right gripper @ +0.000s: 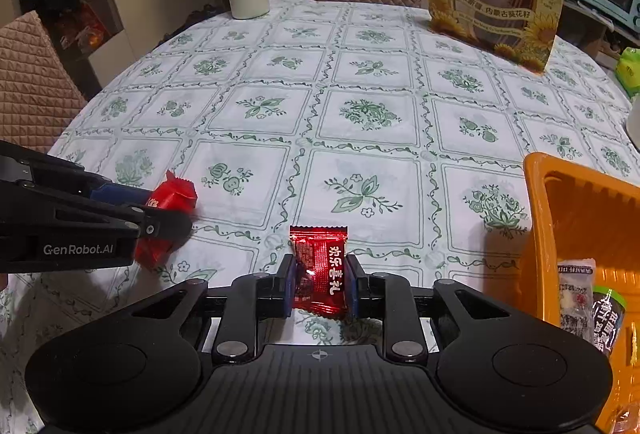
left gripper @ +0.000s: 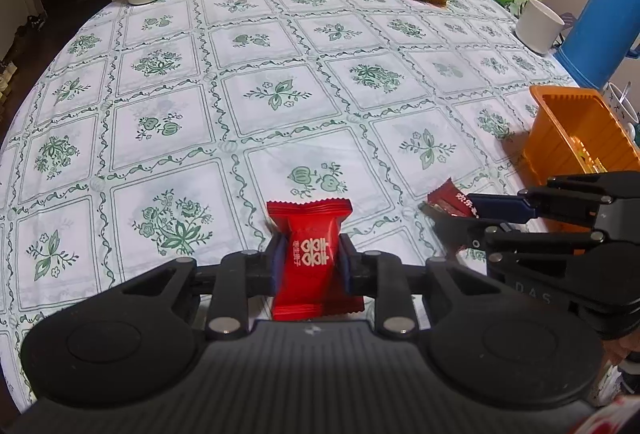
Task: Organize snacks
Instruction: 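Carry the two red candies over the orange tray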
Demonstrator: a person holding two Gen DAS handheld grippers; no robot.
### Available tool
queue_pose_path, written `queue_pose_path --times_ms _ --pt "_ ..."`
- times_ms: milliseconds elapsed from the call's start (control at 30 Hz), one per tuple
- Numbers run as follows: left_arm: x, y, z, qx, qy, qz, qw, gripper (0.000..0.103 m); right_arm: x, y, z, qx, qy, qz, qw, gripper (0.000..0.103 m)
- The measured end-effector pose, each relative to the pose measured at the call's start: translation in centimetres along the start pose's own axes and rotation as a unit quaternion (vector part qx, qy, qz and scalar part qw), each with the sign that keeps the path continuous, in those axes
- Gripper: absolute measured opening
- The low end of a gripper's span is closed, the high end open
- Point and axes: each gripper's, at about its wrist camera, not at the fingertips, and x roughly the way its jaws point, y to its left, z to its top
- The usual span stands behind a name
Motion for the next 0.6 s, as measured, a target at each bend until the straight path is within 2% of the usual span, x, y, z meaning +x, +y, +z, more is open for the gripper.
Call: queue_pose_path --times_ms 367,600 --pt "-1.5 -0.3 -0.7 0.004 -0.007 0.0 1.0 0.023 -1.0 0.4 -0.7 0.021 0.001 0.012 1.0 0.025" --pt "-4.1 -0.4 -1.5 0.001 -0.023 -0.007 0.9997 0.023 -3.6 1.1 -1.1 0.04 -0.018 0.026 0.999 0.025"
